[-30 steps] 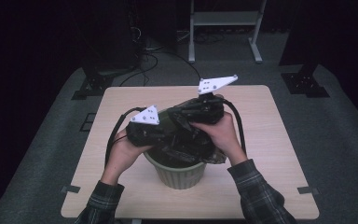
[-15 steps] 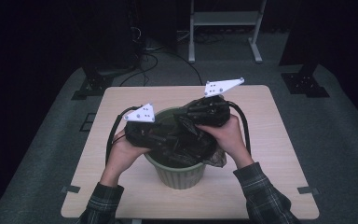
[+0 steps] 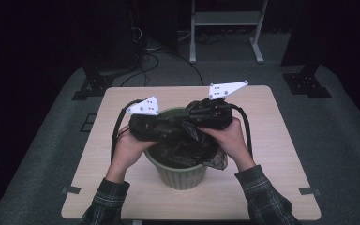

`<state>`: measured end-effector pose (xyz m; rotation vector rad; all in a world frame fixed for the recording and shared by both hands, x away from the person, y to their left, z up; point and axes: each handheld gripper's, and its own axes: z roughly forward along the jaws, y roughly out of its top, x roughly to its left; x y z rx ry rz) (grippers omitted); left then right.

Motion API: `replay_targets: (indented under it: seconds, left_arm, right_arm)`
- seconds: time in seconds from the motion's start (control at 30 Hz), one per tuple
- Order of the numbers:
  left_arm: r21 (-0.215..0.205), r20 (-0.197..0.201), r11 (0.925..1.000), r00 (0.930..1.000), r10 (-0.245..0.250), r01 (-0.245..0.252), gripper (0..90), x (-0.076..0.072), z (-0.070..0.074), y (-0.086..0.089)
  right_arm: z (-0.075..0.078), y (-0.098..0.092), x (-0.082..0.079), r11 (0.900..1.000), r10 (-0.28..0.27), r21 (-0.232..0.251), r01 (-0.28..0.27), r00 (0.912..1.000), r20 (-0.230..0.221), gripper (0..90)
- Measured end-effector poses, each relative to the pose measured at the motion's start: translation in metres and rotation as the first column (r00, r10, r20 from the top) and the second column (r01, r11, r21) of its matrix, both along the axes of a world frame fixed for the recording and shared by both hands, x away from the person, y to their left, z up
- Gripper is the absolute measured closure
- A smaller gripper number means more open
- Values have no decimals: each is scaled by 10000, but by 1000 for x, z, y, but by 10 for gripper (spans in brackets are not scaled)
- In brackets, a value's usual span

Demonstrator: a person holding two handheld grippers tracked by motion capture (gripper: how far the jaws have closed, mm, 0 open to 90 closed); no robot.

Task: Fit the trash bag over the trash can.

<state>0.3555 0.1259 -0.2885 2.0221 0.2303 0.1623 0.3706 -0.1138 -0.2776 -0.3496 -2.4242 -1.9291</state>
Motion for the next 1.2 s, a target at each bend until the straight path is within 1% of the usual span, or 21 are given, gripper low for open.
replay_targets:
  seconds: [0.03, 0.07, 0.1, 0.17, 0.2, 0.27, 0.33, 0.4, 0.53, 0.6, 0.7, 0.77, 0.83, 0.87, 0.9, 0.93, 0.97, 1.0, 1.03, 1.07, 1.2]
  left_arm:
    - [-2, 0, 10000, 10000, -14, 14, 805, -1, 0, 0]
    - [9, 5, 10000, 10000, -19, 19, 884, -1, 0, 0]
    - [76, -25, 10000, 10000, 27, -26, 900, -2, 1, 0]
    - [250, 90, 9995, 9998, 192, -195, 900, -3, 0, 2]
    - [175, 104, 9995, 9996, 250, -252, 900, -4, 0, 5]
    - [88, 144, 9991, 9990, 423, -424, 900, -4, -1, 11]
    - [-11, 148, 9986, 9985, 527, -527, 900, -4, -1, 19]
    - [-17, 201, 9981, 9979, 614, -614, 900, -4, -1, 25]
    - [-32, 105, 9974, 9973, 725, -725, 900, -6, -2, 33]
    - [-27, 117, 9972, 9971, 751, -751, 900, -6, -2, 35]
    - [-46, 97, 9974, 9973, 726, -726, 900, -6, -2, 36]
    - [-67, 80, 9972, 9972, 740, -739, 900, -6, -2, 36]
    - [-73, 69, 9973, 9973, 735, -734, 900, -6, -2, 35]
    - [-86, 54, 9975, 9975, 709, -708, 900, -6, -2, 35]
    - [-64, 71, 9975, 9975, 699, -699, 900, -6, -2, 36]
    - [-49, 69, 9975, 9975, 700, -700, 900, -6, -2, 36]
    - [-62, 62, 9975, 9975, 705, -705, 900, -6, -2, 36]
    - [-30, 90, 9970, 9970, 769, -769, 900, -6, -1, 38]
    - [-13, 86, 9966, 9965, 827, -827, 900, -7, -1, 39]
    - [13, 106, 9963, 9962, 861, -861, 900, -7, -1, 41]
    - [-171, 93, 9923, 9924, 1225, -1223, 900, -8, -1, 55]
  right_arm:
    - [0, 0, 0, 10000, -1, 47, 1, 10000, -5, 900]
    - [1, -1, -1, 10000, -28, 69, 27, 10000, 35, 891]
    - [1, -2, -1, 9999, -88, 117, 87, 9999, 61, 797]
    - [2, -8, -2, 9995, -208, 235, 208, 9998, 14, 729]
    - [3, -11, -3, 9991, -293, 299, 291, 9996, 57, 698]
    - [4, -26, -6, 9977, -463, 506, 458, 9989, 76, 694]
    - [5, -38, -9, 9959, -710, 574, 701, 9974, 142, 685]
    - [4, -53, -11, 9941, -969, 507, 958, 9951, 201, 671]
    - [-1, -79, -15, 9877, -1539, 312, 1531, 9877, 264, 644]
    - [-4, -89, -15, 9839, -1767, 305, 1759, 9839, 250, 607]
    - [-10, -94, -13, 9820, -1885, 126, 1883, 9818, 237, 566]
    - [-13, -93, -11, 9826, -1856, 75, 1855, 9825, 173, 560]
    - [-16, -88, -8, 9823, -1874, -26, 1875, 9820, 222, 541]
    - [-17, -84, -5, 9833, -1813, -102, 1816, 9832, 229, 541]
    - [-19, -81, -3, 9818, -1882, -213, 1886, 9819, 211, 545]
    - [-20, -77, -1, 9814, -1883, -339, 1888, 9819, 181, 578]
    - [-22, -74, 1, 9819, -1831, -474, 1832, 9831, 79, 640]
    - [-24, -72, 2, 9818, -1795, -638, 1791, 9838, -2, 785]
    - [-25, -70, 2, 9834, -1676, -718, 1667, 9858, -66, 862]
    - [-26, -69, 2, 9851, -1560, -750, 1547, 9877, -116, 900]
    - [-27, -71, -8, 9881, -1320, -820, 1304, 9911, -141, 900]
